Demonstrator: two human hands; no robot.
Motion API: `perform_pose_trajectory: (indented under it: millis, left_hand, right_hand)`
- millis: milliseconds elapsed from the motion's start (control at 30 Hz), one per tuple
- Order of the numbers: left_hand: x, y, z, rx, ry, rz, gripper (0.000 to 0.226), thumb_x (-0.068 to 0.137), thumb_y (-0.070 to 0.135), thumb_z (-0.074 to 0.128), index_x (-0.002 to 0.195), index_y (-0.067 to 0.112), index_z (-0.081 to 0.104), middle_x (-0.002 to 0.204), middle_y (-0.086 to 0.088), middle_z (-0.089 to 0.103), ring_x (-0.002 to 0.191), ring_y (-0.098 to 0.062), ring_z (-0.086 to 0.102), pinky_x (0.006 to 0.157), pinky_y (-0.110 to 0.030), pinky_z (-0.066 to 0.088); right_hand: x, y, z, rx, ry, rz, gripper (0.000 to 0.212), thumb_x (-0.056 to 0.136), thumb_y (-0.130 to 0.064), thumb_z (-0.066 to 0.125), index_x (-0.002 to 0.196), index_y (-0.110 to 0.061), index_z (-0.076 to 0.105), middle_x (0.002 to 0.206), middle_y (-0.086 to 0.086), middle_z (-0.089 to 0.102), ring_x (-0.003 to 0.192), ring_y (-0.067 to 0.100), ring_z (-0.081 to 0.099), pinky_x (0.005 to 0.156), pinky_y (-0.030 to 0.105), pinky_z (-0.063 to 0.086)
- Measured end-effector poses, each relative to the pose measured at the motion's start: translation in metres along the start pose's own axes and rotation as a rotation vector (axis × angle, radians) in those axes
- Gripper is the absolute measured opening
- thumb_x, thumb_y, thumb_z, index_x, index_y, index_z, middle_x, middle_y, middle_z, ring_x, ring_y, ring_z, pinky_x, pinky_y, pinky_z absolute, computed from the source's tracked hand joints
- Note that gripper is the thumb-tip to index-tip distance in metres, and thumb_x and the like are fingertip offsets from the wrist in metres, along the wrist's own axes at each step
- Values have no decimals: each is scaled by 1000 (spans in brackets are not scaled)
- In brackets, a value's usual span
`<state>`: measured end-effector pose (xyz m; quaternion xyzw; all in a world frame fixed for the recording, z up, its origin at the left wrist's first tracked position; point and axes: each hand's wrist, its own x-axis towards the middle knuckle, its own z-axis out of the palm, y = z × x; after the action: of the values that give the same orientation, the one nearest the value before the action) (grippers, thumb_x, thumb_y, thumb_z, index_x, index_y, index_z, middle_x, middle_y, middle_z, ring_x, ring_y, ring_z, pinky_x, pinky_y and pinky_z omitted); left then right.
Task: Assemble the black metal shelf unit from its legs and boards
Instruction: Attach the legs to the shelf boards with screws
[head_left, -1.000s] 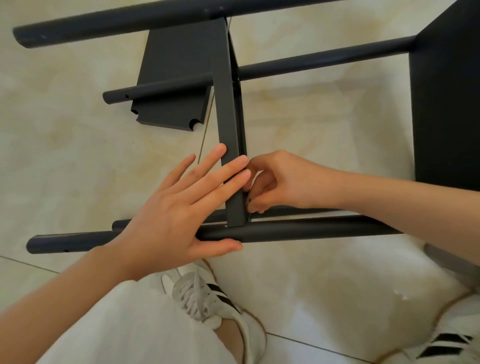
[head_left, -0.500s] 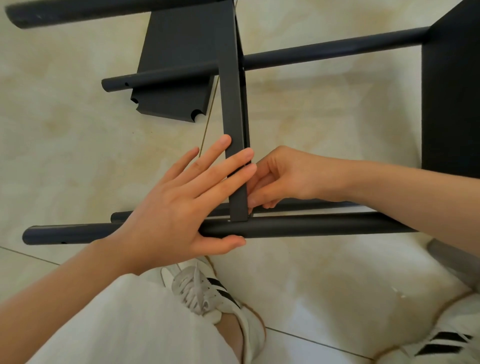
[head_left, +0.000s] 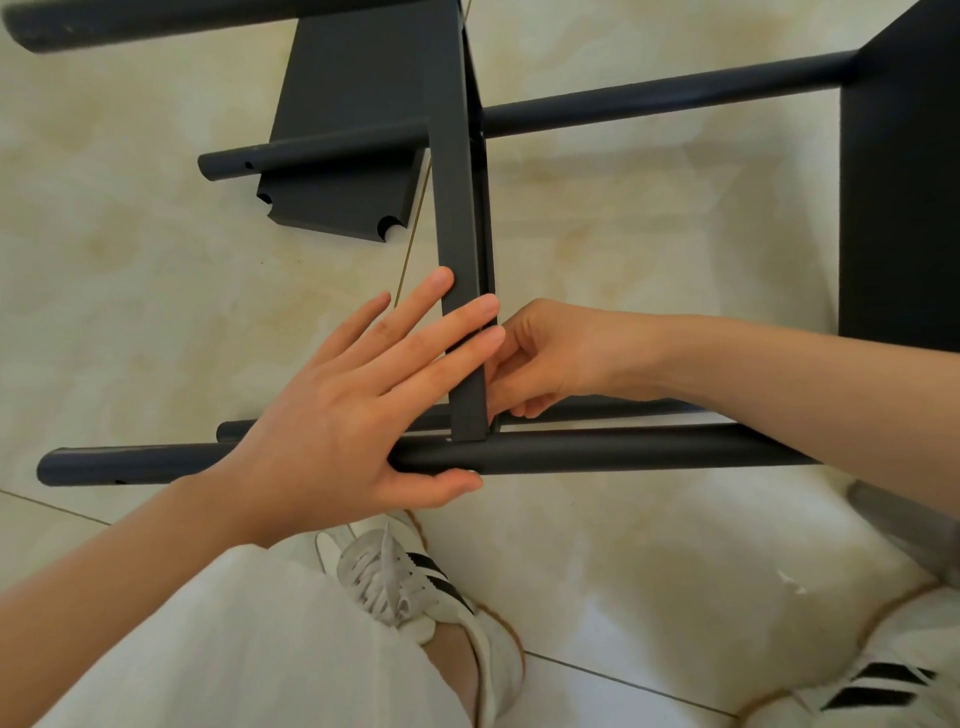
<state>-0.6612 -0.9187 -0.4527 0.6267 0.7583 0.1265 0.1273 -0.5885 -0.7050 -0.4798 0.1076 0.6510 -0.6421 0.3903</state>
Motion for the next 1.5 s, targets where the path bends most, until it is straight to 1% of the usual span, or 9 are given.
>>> perform_pose_trajectory:
  millis: [100, 200, 300, 567, 733, 900, 1167, 1333, 1500]
  left_hand:
    - [0, 0, 0, -4, 3, -1, 85, 91, 61, 56, 156, 15, 29, 165, -3, 26, 155, -30, 14, 121, -57, 25]
    - [1, 0, 0, -7, 6, 0, 85, 91, 61, 57, 156, 16, 28, 165, -3, 25, 155, -30, 14, 120, -57, 25]
    - [0, 0, 0, -13, 3, -1, 85, 91, 61, 57, 156, 16, 28, 165, -3, 26, 155, -30, 14, 120, -57, 26]
    - [0, -1, 1, -15, -2, 1, 85, 91, 62, 56, 157, 17, 27, 166, -2, 24, 155, -30, 13, 120, -57, 26]
    - [0, -1, 1, -22, 0, 1, 85, 91, 61, 58, 157, 16, 27, 166, -2, 24, 155, -30, 13, 118, -59, 28]
    - [0, -1, 1, -21, -5, -2, 85, 91, 62, 57, 157, 17, 27, 166, -2, 24, 155, -30, 12, 119, -58, 27]
    - [0, -1, 1, -24, 3, 2, 85, 91, 61, 58, 156, 17, 27, 166, -2, 24, 155, -30, 13, 119, -58, 28]
    - [0, -1, 1, -29, 7, 4, 84, 92, 61, 57, 156, 16, 29, 166, -3, 25, 155, -30, 13, 120, -56, 26]
    - [-1, -1, 1, -28, 5, 7, 83, 92, 62, 57, 156, 16, 30, 165, -3, 25, 155, -30, 13, 121, -55, 26]
  right_hand:
    - [1, 1, 1, 47, -36, 21, 13, 90, -17, 69, 97, -7, 74, 81, -3, 72, 76, 8, 63, 90, 35, 55]
    - [1, 4, -1, 88, -92, 56, 17, 92, -18, 68, 103, -6, 72, 93, 3, 73, 86, 12, 64, 91, 33, 54]
    - [2, 5, -3, 136, -127, 91, 10, 91, -16, 69, 97, -11, 74, 97, 4, 72, 92, 14, 65, 90, 31, 54]
    - [5, 4, -4, 197, -166, 150, 5, 91, -14, 69, 90, -14, 74, 92, 2, 71, 82, 11, 60, 75, 23, 52]
    - [5, 4, -4, 197, -176, 163, 6, 92, -17, 68, 90, -16, 74, 90, -1, 71, 84, 12, 59, 74, 22, 52]
    - [10, 4, 0, 194, -189, 196, 8, 91, -19, 69, 90, -12, 72, 80, -3, 70, 73, 10, 60, 73, 23, 52]
    - [9, 7, -10, 242, -218, 219, 6, 89, -17, 70, 87, -13, 74, 84, -2, 71, 71, 9, 59, 69, 22, 50]
    - [12, 6, -3, 233, -226, 182, 8, 93, -15, 66, 98, -10, 70, 88, 0, 69, 80, 12, 58, 74, 23, 50]
    - [9, 5, -7, 230, -226, 185, 9, 92, -14, 67, 97, -9, 71, 86, 0, 69, 73, 9, 57, 71, 21, 49]
